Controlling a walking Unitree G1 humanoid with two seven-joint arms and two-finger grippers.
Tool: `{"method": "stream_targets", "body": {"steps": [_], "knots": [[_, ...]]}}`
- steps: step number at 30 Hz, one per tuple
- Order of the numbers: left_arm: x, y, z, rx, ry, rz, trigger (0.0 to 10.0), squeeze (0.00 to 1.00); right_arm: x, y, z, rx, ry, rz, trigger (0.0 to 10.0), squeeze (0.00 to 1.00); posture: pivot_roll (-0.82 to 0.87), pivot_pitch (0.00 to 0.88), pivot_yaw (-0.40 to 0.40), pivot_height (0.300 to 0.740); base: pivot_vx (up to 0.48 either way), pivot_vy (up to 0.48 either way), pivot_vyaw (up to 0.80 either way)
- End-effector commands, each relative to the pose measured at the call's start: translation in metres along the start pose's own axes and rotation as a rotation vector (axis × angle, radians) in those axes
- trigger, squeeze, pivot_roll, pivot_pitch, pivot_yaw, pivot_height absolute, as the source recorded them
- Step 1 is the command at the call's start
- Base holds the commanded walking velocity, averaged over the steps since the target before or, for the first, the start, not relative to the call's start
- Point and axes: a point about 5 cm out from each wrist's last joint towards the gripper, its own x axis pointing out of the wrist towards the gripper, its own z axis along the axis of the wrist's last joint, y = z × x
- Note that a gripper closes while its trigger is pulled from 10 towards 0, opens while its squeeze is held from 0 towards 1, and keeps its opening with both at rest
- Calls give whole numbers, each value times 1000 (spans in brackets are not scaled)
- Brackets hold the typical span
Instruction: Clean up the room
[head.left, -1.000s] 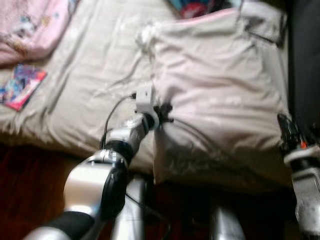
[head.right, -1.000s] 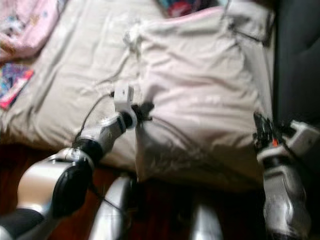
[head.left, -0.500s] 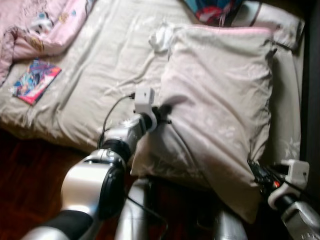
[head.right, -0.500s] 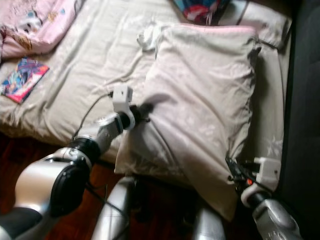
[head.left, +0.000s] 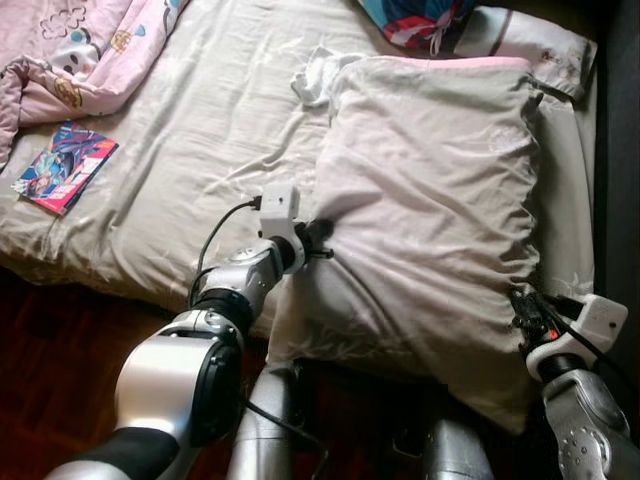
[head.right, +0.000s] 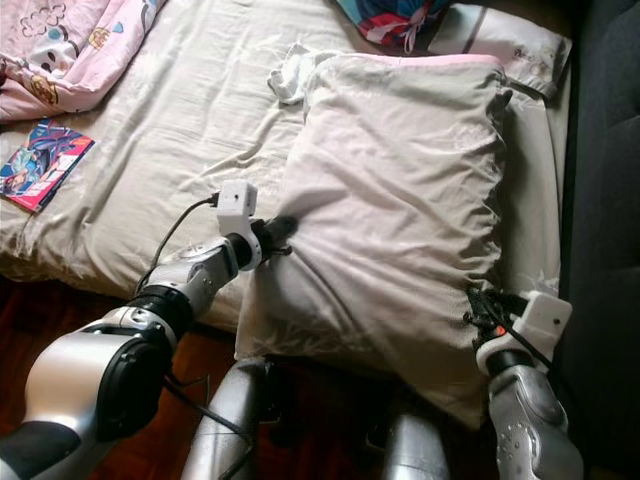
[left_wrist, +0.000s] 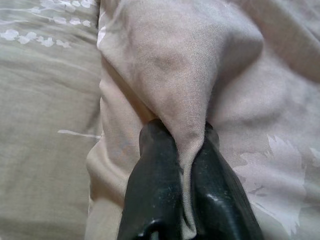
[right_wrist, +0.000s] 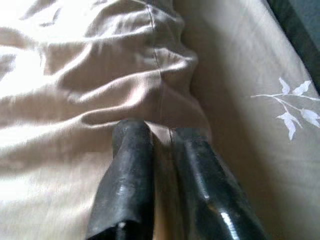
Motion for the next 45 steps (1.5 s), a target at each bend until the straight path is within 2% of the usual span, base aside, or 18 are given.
{"method": "stream_targets", "body": {"steps": [1, 3, 7, 8, 12, 13, 14, 15, 16, 19, 20, 21, 22, 26, 28, 32, 38, 45], "knots": [[-6, 11, -12, 10, 29, 28, 10000, 1000, -6, -3, -18, 13, 56, -25, 10000, 1000, -17, 389, 106, 641, 0, 0, 0], [-7, 11, -13, 15, 31, 27, 10000, 1000, -5, 1, -20, 10, 57, -10, 10000, 1000, -14, 387, 106, 641, 0, 0, 0], [-8, 14, -9, 23, -2, 34, 10000, 1000, -3, 6, -11, 17, -22, -2, 10000, 1000, -8, 382, 104, 641, 0, 0, 0], [-9, 16, -5, 20, -31, 30, 10000, 1000, -2, 10, -1, 27, -88, 12, 10000, 1000, -8, 379, 100, 641, 0, 0, 0], [-14, 23, 6, 27, -106, 38, 10000, 1000, -2, 18, 17, 13, -198, 37, 10000, 1000, -5, 373, 96, 641, 0, 0, 0], [-19, 30, 13, 19, -171, 54, 10000, 1000, -3, 18, 26, -1, -251, 28, 10000, 1000, 0, 368, 94, 641, 0, 0, 0], [-21, 31, 15, 18, -185, 59, 10000, 1000, -3, 18, 28, -4, -262, 26, 10000, 1000, 0, 368, 94, 641, 0, 0, 0], [-23, 35, 18, 24, -210, 76, 10000, 1000, -3, 18, 32, -6, -284, 17, 10000, 925, 3, 366, 93, 641, 0, 0, 0], [-27, 39, 21, 43, -235, 103, 10000, 1000, -1, 16, 38, -14, -312, 4, 10000, 8, 7, 365, 88, 641, 0, 0, 0], [-29, 43, 23, 71, -254, 121, 10000, 1000, 2, 15, 42, -24, -327, -8, 10000, 0, 11, 364, 80, 641, 0, 0, 0], [-30, 43, 25, 82, -279, 123, 10000, 941, 11, 16, 41, -39, -304, -3, 10000, 0, 16, 365, 70, 641, 0, 0, 0], [-30, 43, 25, 82, -279, 123, 10000, 941, 11, 16, 41, -39, -304, -3, 10000, 0, 16, 365, 70, 641, 0, 0, 0], [-29, 41, 25, 84, -278, 120, 10000, 0, 19, 19, 41, -53, -293, 6, 10000, 0, 20, 367, 64, 641, 0, 0, 0], [-28, 37, 24, 86, -286, 111, 10000, 0, 32, 29, 43, -43, -285, 30, 10000, 0, 21, 362, 46, 641, 0, 0, 0], [-28, 34, 22, 116, -296, 119, 10000, 0, 36, 35, 42, -53, -279, 37, 10000, 0, 24, 358, 41, 641, 0, 0, 0], [-32, 34, 14, 198, -304, 129, 10000, 0, 36, 32, 34, -69, -259, 6, 10000, 0, 32, 355, 31, 656, 0, 0, 0], [-38, 42, 10, 194, -313, 164, 10000, 0, 38, 33, 28, -77, -246, 22, 10000, 0, 35, 345, 26, 691, 0, 0, 0], [-40, 43, 7, 200, -318, 189, 10000, 0, 41, 34, 23, -73, -241, 15, 10000, 0, 38, 321, 30, 731, 0, 0, 0]]}}
